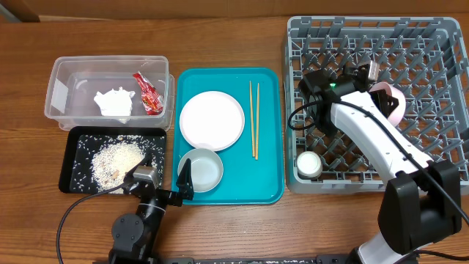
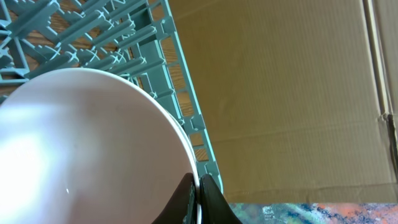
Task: Sort waste into correct bins and load items into the dishwasher
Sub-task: 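Hold pink-white bowl upright in rack slots with right gripper, then release pink-white bowl and move right gripper to grey bowl on teal tray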
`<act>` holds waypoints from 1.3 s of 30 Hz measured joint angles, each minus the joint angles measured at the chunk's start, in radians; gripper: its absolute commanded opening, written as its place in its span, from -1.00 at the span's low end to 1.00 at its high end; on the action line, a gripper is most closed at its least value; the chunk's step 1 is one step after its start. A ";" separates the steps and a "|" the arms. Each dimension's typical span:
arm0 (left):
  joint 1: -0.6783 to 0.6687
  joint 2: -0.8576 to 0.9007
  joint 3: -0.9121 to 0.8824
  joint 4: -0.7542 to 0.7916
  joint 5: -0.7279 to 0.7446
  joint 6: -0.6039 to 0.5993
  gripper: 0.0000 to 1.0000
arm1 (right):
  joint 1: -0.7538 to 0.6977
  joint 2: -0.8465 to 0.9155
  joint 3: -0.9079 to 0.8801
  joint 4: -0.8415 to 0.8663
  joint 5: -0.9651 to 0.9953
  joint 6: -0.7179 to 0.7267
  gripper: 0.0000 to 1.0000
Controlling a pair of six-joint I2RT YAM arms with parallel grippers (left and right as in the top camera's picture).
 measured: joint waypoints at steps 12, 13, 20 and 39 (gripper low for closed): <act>0.000 0.000 0.000 0.000 0.000 0.000 1.00 | -0.001 0.000 0.001 0.172 0.018 -0.325 -0.92; 0.000 0.000 0.000 0.000 0.000 0.000 1.00 | -0.001 0.000 0.001 0.180 0.031 -0.357 -0.92; 0.000 0.000 0.000 0.000 0.000 0.000 1.00 | -0.001 0.000 0.001 0.223 0.077 -0.497 -0.92; 0.000 0.000 0.000 0.000 0.000 0.000 1.00 | 0.066 0.032 -0.089 0.310 0.053 -0.537 -0.70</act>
